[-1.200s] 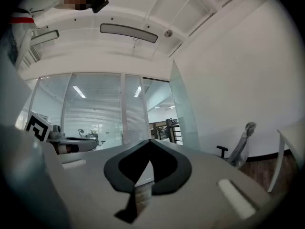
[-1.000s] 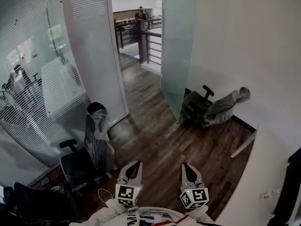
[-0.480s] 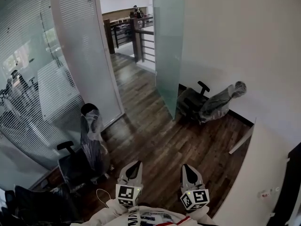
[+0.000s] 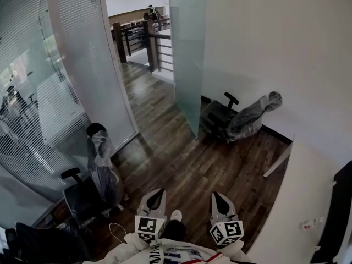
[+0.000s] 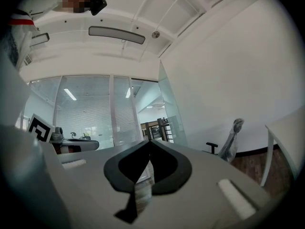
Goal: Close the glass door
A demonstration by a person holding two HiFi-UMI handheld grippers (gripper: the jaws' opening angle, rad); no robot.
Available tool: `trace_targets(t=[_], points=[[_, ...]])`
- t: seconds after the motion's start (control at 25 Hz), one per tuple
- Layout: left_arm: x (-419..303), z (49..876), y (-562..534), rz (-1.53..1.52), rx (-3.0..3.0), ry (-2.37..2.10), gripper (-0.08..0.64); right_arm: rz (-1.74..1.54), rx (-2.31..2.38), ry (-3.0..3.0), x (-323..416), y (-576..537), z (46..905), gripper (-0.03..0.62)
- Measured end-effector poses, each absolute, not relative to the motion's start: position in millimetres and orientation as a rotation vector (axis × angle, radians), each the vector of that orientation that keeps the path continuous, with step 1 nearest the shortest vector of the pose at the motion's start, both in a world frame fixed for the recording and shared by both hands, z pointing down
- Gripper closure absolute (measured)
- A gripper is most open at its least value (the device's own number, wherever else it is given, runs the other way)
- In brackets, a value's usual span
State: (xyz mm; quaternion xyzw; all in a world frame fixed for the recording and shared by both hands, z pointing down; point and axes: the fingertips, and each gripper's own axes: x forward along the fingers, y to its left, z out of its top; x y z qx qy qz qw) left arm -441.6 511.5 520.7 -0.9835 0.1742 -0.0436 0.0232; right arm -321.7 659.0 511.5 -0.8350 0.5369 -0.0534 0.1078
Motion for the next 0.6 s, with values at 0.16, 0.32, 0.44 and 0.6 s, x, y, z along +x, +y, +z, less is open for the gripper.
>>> trace_targets(t=[0.16, 0.32, 0.44, 0.6], points=[[-428, 524, 497, -0.150, -3.059, 0.526, 0.557, -0.160, -2.461, 1.573, -310, 645, 512, 0.584], [-403, 527, 481, -0.163, -3.084, 0.502, 0.558, -0.164, -2.470, 1.562, -290, 628, 515, 0.584], [-384, 524, 466, -0.155, -3.085, 0.479, 0.558, -0.174, -2.480, 1.552, -275, 615, 516, 0.584], [-366, 525, 439, -0.171, -3.090, 0.475, 0.557, -0.178, -2.488, 1.535, -258, 592, 513, 0.584]])
